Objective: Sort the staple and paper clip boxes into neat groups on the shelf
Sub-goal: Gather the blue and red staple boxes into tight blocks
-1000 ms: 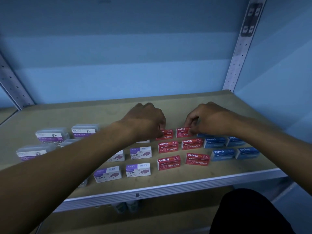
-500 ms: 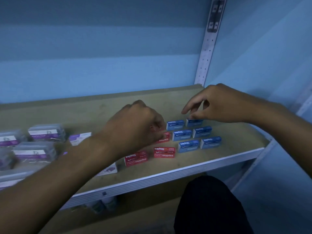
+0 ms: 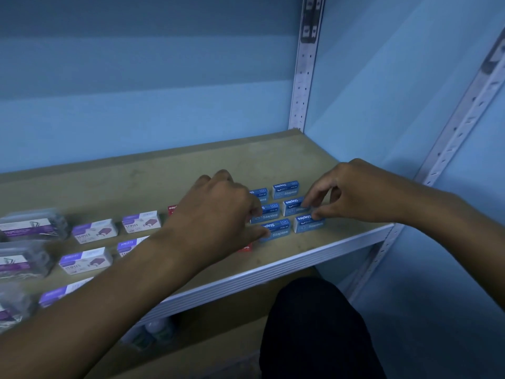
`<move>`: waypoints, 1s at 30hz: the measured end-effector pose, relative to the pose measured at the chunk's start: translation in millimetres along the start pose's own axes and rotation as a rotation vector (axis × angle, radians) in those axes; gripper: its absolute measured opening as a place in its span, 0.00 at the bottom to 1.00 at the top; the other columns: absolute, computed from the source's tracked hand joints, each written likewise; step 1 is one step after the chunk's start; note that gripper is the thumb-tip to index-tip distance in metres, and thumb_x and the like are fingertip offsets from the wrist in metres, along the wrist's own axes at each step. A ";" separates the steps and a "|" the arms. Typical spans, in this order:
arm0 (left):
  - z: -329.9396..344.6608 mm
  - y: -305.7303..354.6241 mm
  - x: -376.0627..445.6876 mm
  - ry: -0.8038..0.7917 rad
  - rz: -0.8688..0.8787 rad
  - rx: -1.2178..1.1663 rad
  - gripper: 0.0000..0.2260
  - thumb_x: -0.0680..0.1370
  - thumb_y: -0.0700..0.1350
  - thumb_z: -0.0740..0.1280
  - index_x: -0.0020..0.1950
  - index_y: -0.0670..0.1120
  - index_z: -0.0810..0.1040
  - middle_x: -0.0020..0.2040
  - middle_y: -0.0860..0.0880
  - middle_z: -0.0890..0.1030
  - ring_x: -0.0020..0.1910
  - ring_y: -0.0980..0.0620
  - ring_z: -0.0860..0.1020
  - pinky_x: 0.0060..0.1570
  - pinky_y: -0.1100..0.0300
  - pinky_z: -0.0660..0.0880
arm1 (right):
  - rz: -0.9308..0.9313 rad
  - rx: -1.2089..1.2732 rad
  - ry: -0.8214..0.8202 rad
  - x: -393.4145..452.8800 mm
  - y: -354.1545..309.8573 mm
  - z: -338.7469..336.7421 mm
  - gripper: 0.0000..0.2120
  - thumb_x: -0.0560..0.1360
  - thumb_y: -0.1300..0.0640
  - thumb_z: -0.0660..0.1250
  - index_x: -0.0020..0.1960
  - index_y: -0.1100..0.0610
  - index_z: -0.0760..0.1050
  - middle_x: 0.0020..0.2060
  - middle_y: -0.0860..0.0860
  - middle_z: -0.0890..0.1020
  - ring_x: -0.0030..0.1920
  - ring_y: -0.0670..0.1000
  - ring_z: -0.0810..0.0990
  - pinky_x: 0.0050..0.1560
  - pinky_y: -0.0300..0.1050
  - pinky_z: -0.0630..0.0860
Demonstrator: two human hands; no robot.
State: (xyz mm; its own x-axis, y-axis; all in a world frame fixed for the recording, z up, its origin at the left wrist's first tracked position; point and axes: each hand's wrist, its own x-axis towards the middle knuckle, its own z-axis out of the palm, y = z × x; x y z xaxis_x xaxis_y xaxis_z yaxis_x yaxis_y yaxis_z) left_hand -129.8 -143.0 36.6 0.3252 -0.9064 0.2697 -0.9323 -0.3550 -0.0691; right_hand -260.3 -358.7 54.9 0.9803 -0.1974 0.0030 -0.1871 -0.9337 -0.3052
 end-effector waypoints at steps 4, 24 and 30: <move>1.6 5.0 4.1 -0.062 -0.003 0.007 0.20 0.73 0.67 0.63 0.59 0.58 0.80 0.51 0.57 0.83 0.57 0.51 0.72 0.53 0.55 0.68 | 0.005 0.023 -0.012 -2.8 1.6 3.3 0.10 0.69 0.51 0.79 0.49 0.43 0.86 0.39 0.38 0.85 0.39 0.30 0.78 0.41 0.25 0.69; 5.4 11.7 7.3 -0.040 0.004 -0.126 0.12 0.73 0.59 0.69 0.53 0.56 0.84 0.44 0.57 0.84 0.56 0.52 0.73 0.53 0.57 0.72 | -0.047 0.050 0.017 -9.1 8.4 9.5 0.08 0.69 0.53 0.79 0.48 0.45 0.87 0.35 0.37 0.84 0.42 0.34 0.82 0.42 0.26 0.72; 6.4 13.4 8.9 -0.039 0.017 -0.146 0.12 0.74 0.60 0.69 0.52 0.57 0.84 0.43 0.58 0.84 0.55 0.54 0.73 0.53 0.55 0.74 | -0.050 0.066 0.013 -9.1 9.3 11.3 0.08 0.69 0.53 0.79 0.48 0.45 0.87 0.37 0.38 0.85 0.41 0.34 0.81 0.42 0.26 0.72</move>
State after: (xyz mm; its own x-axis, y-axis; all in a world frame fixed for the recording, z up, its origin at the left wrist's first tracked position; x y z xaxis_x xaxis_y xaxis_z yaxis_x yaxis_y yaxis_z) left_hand -138.4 -157.3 31.9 0.3123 -0.9212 0.2320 -0.9500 -0.3049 0.0680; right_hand -270.3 -362.2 41.2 0.9873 -0.1556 0.0315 -0.1334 -0.9208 -0.3665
